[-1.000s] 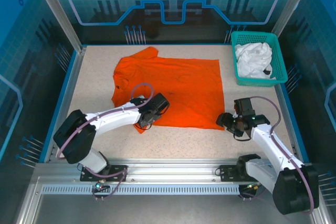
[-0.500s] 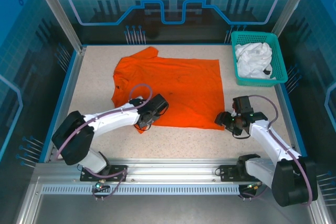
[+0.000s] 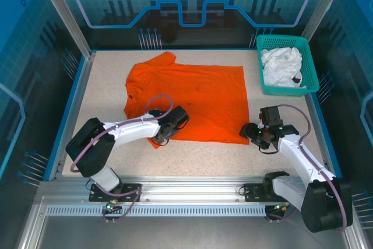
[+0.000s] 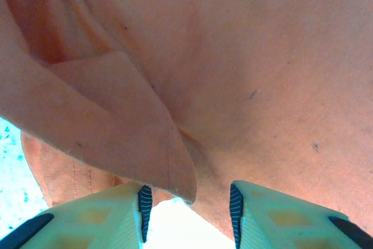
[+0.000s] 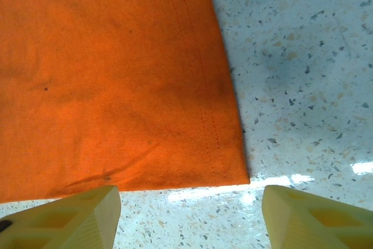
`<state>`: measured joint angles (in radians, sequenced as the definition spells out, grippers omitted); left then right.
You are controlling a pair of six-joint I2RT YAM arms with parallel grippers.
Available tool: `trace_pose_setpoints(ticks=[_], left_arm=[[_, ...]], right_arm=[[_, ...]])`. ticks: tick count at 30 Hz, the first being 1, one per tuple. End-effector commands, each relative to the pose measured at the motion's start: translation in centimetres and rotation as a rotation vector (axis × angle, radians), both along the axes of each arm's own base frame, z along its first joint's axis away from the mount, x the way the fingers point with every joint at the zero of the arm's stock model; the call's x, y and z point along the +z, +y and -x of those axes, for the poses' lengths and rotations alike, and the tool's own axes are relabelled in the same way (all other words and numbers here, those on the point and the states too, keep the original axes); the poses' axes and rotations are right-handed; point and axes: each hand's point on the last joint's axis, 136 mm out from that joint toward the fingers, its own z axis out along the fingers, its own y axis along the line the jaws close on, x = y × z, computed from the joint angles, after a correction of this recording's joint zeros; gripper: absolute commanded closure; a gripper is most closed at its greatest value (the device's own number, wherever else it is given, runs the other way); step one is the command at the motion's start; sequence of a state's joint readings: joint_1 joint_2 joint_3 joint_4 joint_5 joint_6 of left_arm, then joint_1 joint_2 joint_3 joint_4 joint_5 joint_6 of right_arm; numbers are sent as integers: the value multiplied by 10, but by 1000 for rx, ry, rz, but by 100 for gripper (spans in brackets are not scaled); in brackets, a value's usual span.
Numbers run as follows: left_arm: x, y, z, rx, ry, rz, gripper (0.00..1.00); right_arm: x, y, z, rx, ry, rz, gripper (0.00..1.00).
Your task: Fold and stack the t-shirts
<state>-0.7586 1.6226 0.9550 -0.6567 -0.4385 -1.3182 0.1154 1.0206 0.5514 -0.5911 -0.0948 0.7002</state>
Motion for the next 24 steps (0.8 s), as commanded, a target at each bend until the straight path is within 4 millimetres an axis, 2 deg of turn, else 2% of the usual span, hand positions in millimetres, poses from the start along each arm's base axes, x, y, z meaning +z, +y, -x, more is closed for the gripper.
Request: trace_pose_setpoints(ticks=[1,9,13,19,24], left_arm=[[5,-1,-9,6,-21,-11,62],[6,5,-10,5,-23,-39,77],[5,8,-10,8,-21,-44,81],[9,13,-7,1,-22,-49,100],[28,20,2,-33,-45,-32,100]], right_arm=[[9,-2,-2,2,-17,-5,34],[9,-2,-1,0,-15,-9,34],[9,-6,2,-16,-1,6,33],[6,-22,10,-103,46,30,30],[1,-22,7,-117,75,-21,35]])
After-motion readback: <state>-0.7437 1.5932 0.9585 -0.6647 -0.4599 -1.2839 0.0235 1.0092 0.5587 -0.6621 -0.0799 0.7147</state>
